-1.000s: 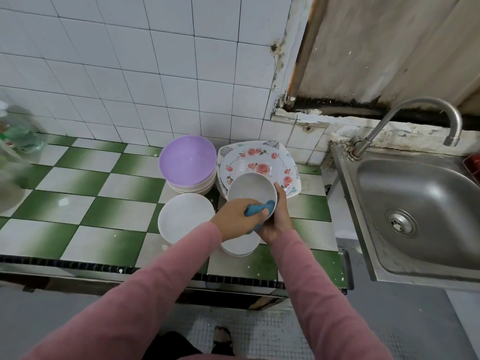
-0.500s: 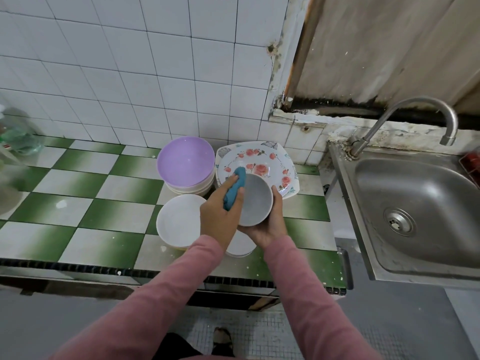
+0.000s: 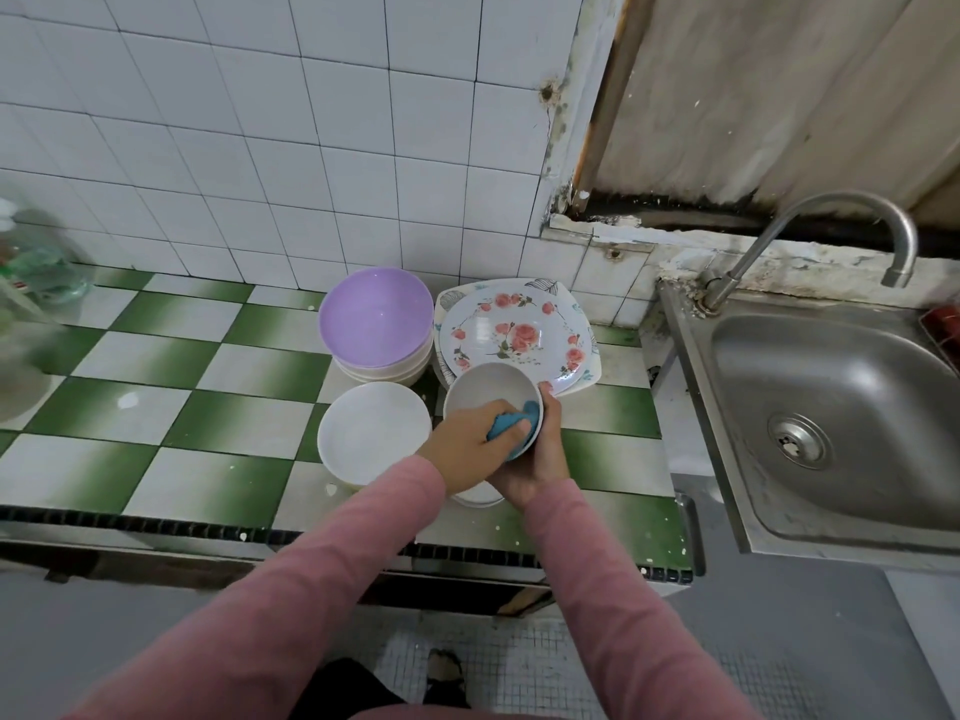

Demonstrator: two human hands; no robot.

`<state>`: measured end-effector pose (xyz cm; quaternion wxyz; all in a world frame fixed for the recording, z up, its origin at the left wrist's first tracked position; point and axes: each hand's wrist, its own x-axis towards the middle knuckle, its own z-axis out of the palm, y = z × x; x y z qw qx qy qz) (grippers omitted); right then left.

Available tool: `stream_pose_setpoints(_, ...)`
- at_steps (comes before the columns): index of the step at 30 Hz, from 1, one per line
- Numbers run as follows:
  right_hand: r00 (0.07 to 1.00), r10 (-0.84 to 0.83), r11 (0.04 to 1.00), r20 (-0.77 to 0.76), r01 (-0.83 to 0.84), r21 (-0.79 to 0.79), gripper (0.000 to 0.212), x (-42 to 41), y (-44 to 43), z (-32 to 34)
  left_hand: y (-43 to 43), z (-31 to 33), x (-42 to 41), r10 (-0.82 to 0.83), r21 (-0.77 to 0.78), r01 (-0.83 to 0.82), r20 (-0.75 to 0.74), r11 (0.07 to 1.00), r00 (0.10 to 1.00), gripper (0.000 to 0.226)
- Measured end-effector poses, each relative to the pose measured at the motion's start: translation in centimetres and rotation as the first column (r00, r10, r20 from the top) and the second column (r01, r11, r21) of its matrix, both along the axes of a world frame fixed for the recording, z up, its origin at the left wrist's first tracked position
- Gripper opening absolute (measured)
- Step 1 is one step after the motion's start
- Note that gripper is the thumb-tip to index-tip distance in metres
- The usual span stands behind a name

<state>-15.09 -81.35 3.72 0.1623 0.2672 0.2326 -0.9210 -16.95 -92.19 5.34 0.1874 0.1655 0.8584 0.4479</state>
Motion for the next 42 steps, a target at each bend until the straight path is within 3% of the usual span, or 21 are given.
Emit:
stream_pose_setpoints(2,1.0,-0.011,1.0,0.016,0.011,-0.01,0.068,0.3,0.0,-0.7,-0.5,0.7,-0.3,-0.123,-0.151,0.122,0.005,0.981,0.992,0.024)
stream_pose_setpoints(4,0.999,-0.029,0.999,0.02,0.03,-0.02,0.069,0.4,-0.1,-1.2,-0.6,1.3,-0.4,-0.253,-0.374,0.208,-0.074,0.904,0.965,0.029)
stream_pose_setpoints(7,1.0,-0.026,1.0,-0.009,0.026,-0.014,0.067,0.2,0.0,-1.2,-0.7,1.8,-0.4,-0.366,-0.64,0.126,-0.257,0.758,0.894,0.032)
stream_pose_setpoints(9,0.999,-0.022,1.0,-0.025,0.022,-0.014,0.067,0.1,0.1,-1.0,-0.8,1.4,-0.4,-0.341,-0.677,0.018,-0.347,0.736,0.873,0.031)
stream_pose_setpoints(11,0.998,-0.042,0.999,-0.042,0.041,-0.023,0.067,0.1,0.0,-0.9,-1.1,0.9,-0.3,-0.185,-0.532,-0.111,-0.471,0.839,0.862,0.03)
stream_pose_setpoints(12,0.997,-0.053,0.998,-0.048,0.052,-0.027,0.068,0.1,-0.2,-0.9,-1.3,0.5,-0.2,-0.072,-0.376,-0.179,-0.565,0.909,0.822,0.03)
stream_pose_setpoints(14,0.996,-0.067,0.998,-0.053,0.066,-0.022,0.069,0.1,-0.4,-0.9,-1.4,-0.2,-0.2,0.091,-0.107,-0.252,-0.742,0.962,0.664,0.032)
stream_pose_setpoints(15,0.996,-0.068,0.998,-0.058,0.067,-0.018,0.069,0.1,-0.5,-1.0,-1.4,-0.4,-0.3,0.124,-0.044,-0.258,-0.793,0.965,0.596,0.033)
stream_pose_setpoints(17,0.996,-0.061,0.998,-0.063,0.06,-0.018,0.07,0.1,-0.8,-1.0,-1.3,-1.0,-0.7,0.103,-0.034,-0.229,-0.823,0.973,0.559,0.033)
stream_pose_setpoints(20,0.998,-0.007,1.0,-0.068,0.007,0.003,0.076,0.0,-1.2,-0.3,-1.2,-2.1,-0.8,0.026,-0.123,-0.175,-0.743,0.977,0.669,0.03)
stream_pose_setpoints(22,0.998,0.015,1.0,-0.06,-0.014,0.02,0.077,-0.2,-1.4,-0.1,-1.1,-1.8,-0.3,0.026,-0.148,-0.132,-0.562,0.98,0.826,0.037)
stream_pose_setpoints(24,0.999,0.01,0.999,-0.037,-0.008,0.04,0.078,-0.2,-1.1,-0.2,-1.2,-1.2,0.0,0.058,-0.142,-0.119,-0.374,0.983,0.925,0.036)
stream_pose_setpoints(30,0.999,0.001,0.986,-0.042,0.006,0.168,0.068,-0.8,-0.2,0.2,-0.9,1.2,-0.5,-0.164,-0.378,0.055,-0.263,0.924,0.951,0.028)
stream_pose_setpoints(32,0.998,0.016,0.983,-0.059,-0.005,0.186,0.065,-0.7,0.0,0.3,-1.1,1.7,-0.5,-0.161,-0.309,0.091,-0.209,0.947,0.965,0.028)
stream_pose_setpoints(36,0.999,0.007,0.976,-0.052,0.004,0.216,0.075,-1.0,0.3,0.5,-1.5,1.1,-0.1,-0.082,0.001,0.082,-0.057,0.997,0.995,0.027)
stream_pose_setpoints(39,0.999,0.016,0.972,-0.048,-0.005,0.233,0.079,-1.3,0.1,0.9,-1.7,0.3,0.3,-0.04,0.091,0.047,-0.083,0.995,0.996,0.042)
stream_pose_setpoints(42,0.996,0.03,0.982,-0.086,-0.013,0.187,0.082,-1.4,0.4,1.3,-2.0,0.6,-0.1,0.071,0.212,-0.045,-0.113,0.976,0.991,0.032)
